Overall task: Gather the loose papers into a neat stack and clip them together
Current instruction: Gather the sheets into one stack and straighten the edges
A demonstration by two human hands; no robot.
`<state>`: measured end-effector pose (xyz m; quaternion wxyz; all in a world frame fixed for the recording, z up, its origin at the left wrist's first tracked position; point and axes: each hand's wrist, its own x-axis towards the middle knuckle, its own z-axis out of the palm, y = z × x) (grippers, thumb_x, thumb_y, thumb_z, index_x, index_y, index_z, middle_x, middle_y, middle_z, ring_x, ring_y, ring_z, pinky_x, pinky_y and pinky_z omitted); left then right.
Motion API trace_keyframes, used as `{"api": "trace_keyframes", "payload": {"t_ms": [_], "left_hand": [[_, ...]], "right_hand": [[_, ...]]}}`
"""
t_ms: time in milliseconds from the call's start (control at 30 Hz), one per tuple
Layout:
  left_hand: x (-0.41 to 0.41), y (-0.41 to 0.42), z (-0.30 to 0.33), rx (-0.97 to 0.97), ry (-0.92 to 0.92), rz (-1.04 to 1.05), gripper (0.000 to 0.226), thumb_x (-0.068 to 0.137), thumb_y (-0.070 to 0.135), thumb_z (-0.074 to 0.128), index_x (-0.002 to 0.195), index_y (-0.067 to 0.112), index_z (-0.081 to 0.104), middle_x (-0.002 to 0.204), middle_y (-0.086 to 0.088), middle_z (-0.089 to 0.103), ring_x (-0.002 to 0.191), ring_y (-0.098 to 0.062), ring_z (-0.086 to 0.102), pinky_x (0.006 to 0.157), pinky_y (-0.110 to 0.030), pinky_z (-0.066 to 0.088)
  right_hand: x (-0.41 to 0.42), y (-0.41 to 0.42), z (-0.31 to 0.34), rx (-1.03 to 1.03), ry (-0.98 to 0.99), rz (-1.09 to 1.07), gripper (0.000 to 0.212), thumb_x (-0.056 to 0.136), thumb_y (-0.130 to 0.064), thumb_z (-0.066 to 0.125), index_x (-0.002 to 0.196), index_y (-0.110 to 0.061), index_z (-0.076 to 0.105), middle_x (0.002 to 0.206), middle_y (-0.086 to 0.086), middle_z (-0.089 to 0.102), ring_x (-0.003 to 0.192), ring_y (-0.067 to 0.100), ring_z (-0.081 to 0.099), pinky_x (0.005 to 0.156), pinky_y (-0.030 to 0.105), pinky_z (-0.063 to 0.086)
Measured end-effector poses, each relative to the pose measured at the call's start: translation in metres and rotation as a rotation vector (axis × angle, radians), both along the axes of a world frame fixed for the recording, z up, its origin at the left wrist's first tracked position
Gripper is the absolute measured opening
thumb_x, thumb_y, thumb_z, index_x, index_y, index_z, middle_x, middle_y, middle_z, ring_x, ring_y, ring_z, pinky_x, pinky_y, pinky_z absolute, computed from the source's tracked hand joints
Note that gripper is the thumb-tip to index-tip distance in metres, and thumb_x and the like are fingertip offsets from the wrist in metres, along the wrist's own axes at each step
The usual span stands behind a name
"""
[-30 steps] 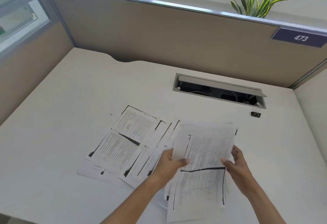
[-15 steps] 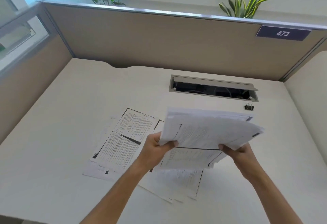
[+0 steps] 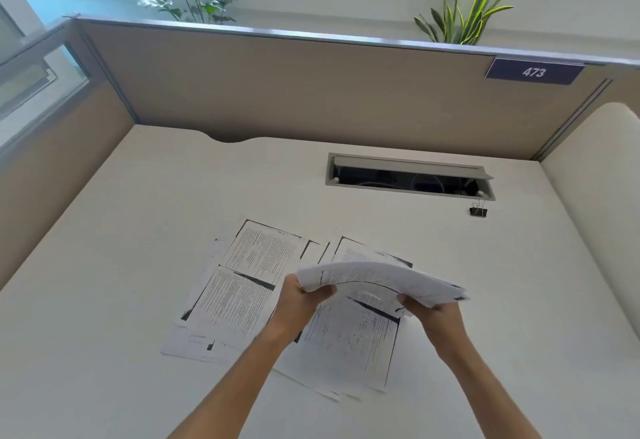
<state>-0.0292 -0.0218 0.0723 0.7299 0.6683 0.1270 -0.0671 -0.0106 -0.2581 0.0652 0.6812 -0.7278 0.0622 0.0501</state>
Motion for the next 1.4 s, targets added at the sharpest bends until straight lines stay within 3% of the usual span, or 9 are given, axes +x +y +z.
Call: {"api": "trace_keyframes", "payload": {"t_ms": [67,200,367,533,700,800,1000,1133,1400], "left_hand": [[0.0,-0.001,-0.003,-0.002,0.029,0.0,0.034,0.082,-0.003,0.069,0.078,0.029,0.079,0.074,0.009,0.075,0.079,-0.003,0.07,0.068,-0.02,0.056],[0.005,-0.003,-0.001,-0.009,-0.008,-0.016,0.021,0.083,-0.001,0.07,0.095,0.015,0.077,0.092,-0.016,0.073,0.092,-0.019,0.069,0.08,-0.036,0.06],[0.008,-0.004,-0.005,0.007,0.015,-0.031,0.034,0.081,-0.002,0.072,0.082,0.031,0.077,0.094,-0.016,0.07,0.095,-0.023,0.066,0.082,-0.045,0.06],[0.013,-0.002,-0.02,0.022,0.109,-0.097,0.04,0.08,-0.008,0.067,0.09,0.03,0.073,0.1,-0.012,0.069,0.102,-0.023,0.064,0.08,-0.034,0.06],[0.038,0.016,-0.023,0.29,0.12,-0.259,0.056,0.079,-0.013,0.057,0.123,0.021,0.061,0.123,0.004,0.064,0.118,-0.014,0.057,0.088,-0.021,0.048],[0.063,0.027,-0.025,0.498,0.139,-0.262,0.061,0.081,-0.009,0.054,0.135,0.019,0.051,0.133,0.004,0.056,0.125,-0.016,0.05,0.092,-0.025,0.04],[0.113,0.034,-0.026,0.778,0.147,-0.381,0.063,0.088,0.012,0.062,0.146,0.018,0.037,0.145,-0.006,0.049,0.129,-0.028,0.049,0.105,-0.035,0.041],[0.138,0.03,-0.038,0.893,0.136,-0.489,0.072,0.089,0.026,0.065,0.15,0.018,0.028,0.153,-0.003,0.039,0.136,-0.024,0.041,0.112,-0.04,0.036],[0.164,0.017,-0.083,1.158,0.074,-0.577,0.084,0.086,0.054,0.06,0.15,0.013,0.024,0.156,-0.004,0.033,0.142,-0.025,0.029,0.113,-0.044,0.029]], "right_hand": [[-0.003,0.003,-0.005,-0.03,0.013,-0.009,0.034,0.076,0.012,0.07,0.085,-0.021,0.07,0.073,-0.015,0.074,0.07,0.004,0.065,0.062,0.016,0.053],[-0.007,0.008,-0.005,-0.035,-0.009,-0.075,0.033,0.079,0.01,0.069,0.087,-0.022,0.068,0.076,-0.018,0.074,0.07,-0.003,0.066,0.061,0.014,0.053],[-0.006,0.008,-0.005,-0.005,-0.013,-0.091,0.034,0.079,0.011,0.067,0.094,-0.019,0.067,0.083,-0.013,0.076,0.076,0.002,0.068,0.063,0.019,0.055],[-0.004,0.011,-0.012,-0.062,0.04,-0.122,0.025,0.084,0.004,0.066,0.086,-0.02,0.069,0.075,-0.016,0.075,0.071,0.003,0.067,0.06,0.018,0.053],[0.006,-0.003,-0.001,-0.073,0.04,-0.199,0.02,0.087,0.001,0.062,0.077,-0.016,0.067,0.069,-0.022,0.073,0.065,-0.002,0.068,0.053,0.019,0.056],[0.014,-0.021,0.003,-0.057,0.044,-0.283,0.019,0.087,0.001,0.062,0.075,-0.013,0.066,0.064,-0.014,0.073,0.061,-0.004,0.068,0.052,0.019,0.055],[0.019,-0.051,-0.004,-0.052,0.095,-0.383,0.018,0.087,0.0,0.063,0.079,-0.016,0.067,0.068,-0.024,0.073,0.071,0.011,0.067,0.051,0.013,0.053],[0.021,-0.058,-0.019,-0.05,0.153,-0.426,0.017,0.086,-0.001,0.064,0.08,-0.016,0.067,0.068,-0.023,0.073,0.076,0.015,0.067,0.057,0.016,0.058],[0.03,-0.052,-0.045,-0.052,0.249,-0.432,0.018,0.086,-0.003,0.065,0.084,-0.02,0.069,0.074,-0.021,0.075,0.071,0.0,0.071,0.058,0.015,0.057]]}}
